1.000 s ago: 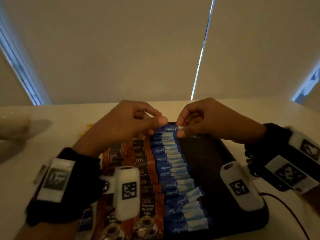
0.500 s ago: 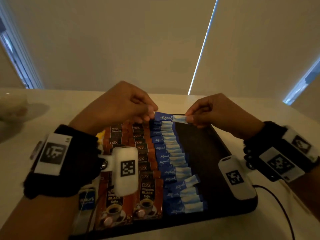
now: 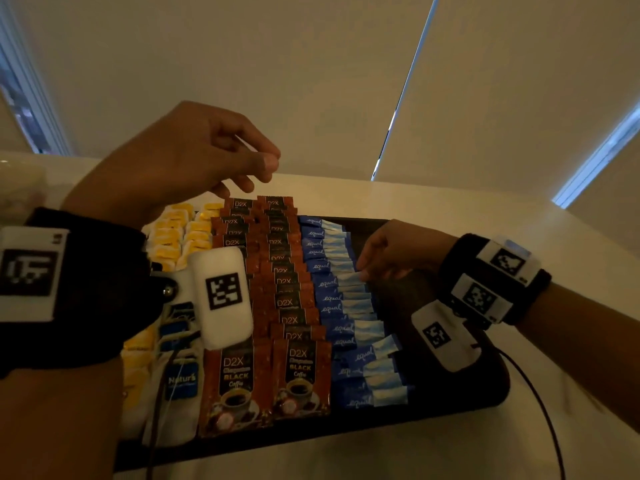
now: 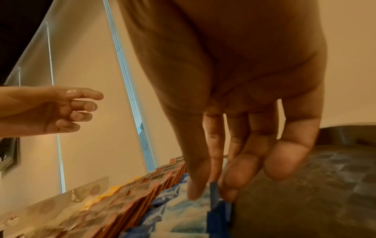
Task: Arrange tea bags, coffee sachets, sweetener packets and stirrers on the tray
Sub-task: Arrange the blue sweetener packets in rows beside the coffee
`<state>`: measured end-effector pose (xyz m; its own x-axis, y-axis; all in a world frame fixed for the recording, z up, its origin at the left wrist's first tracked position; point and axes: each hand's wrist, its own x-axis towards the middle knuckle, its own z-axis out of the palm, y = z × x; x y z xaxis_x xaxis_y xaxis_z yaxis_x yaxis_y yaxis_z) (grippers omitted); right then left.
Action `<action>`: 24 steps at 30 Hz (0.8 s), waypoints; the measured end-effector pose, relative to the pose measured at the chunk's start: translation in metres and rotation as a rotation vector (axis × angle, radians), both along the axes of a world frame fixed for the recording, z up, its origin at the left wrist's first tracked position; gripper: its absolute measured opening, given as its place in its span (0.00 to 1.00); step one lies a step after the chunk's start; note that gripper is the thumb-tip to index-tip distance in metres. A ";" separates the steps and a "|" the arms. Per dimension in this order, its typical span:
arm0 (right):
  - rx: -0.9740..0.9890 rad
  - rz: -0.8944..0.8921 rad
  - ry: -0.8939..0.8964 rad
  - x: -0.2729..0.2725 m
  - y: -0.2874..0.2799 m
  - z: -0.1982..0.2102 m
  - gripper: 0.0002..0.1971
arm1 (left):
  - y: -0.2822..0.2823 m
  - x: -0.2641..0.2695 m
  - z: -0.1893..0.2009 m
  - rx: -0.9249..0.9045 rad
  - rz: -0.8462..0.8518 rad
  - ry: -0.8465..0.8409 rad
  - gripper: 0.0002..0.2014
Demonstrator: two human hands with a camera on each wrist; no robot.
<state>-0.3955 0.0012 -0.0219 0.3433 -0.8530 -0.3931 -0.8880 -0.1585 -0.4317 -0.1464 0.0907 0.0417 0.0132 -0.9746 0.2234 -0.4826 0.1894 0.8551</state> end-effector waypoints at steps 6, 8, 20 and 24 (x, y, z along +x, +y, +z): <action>-0.138 0.157 0.141 -0.017 0.034 0.023 0.14 | -0.003 0.006 0.000 -0.010 0.030 -0.005 0.06; -0.064 0.293 0.280 -0.027 0.053 0.025 0.14 | -0.003 0.008 -0.002 -0.022 0.032 -0.010 0.06; -0.053 0.301 0.184 -0.046 0.064 -0.010 0.14 | -0.004 0.006 -0.006 -0.032 0.011 -0.012 0.15; -0.054 0.322 0.148 -0.045 0.062 -0.014 0.10 | -0.005 0.009 -0.006 -0.021 0.013 -0.018 0.15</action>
<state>-0.4409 0.0627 -0.0362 0.5411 -0.7310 -0.4157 -0.8408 -0.4597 -0.2860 -0.1373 0.0861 0.0356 0.0221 -0.9694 0.2445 -0.5001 0.2011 0.8423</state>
